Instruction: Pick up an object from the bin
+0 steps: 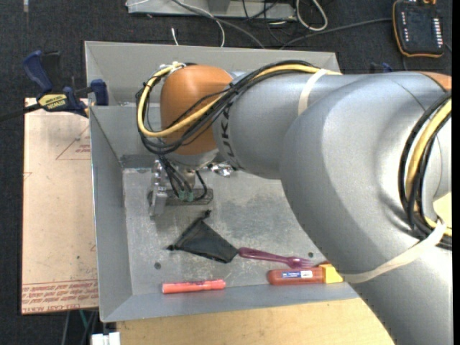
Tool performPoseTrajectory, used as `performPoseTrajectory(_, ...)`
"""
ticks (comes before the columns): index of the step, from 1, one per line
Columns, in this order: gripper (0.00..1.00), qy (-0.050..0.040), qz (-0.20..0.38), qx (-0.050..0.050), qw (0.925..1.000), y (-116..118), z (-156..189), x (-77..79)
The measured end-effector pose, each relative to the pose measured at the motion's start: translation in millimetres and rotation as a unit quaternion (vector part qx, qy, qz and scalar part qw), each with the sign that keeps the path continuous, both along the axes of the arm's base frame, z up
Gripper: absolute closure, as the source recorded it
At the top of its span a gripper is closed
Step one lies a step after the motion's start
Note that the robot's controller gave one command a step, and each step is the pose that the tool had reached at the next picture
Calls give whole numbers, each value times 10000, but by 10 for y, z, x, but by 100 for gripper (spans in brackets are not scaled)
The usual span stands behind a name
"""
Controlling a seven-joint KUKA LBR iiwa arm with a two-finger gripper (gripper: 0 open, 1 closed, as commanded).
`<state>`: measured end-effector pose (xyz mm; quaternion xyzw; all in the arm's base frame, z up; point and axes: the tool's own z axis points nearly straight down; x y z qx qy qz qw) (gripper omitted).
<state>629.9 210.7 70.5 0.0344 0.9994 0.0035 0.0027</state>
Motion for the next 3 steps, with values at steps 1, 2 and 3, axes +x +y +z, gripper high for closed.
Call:
performPoseTrajectory(1, 100, 0, -1, 1, 10000, 0, 1, 0)
performPoseTrajectory(2, 100, 29, -4, -5, 10000, -5, 193, -20)
performPoseTrajectory(3, 100, 14, -6, 1, 10000, -2, 516, -11)
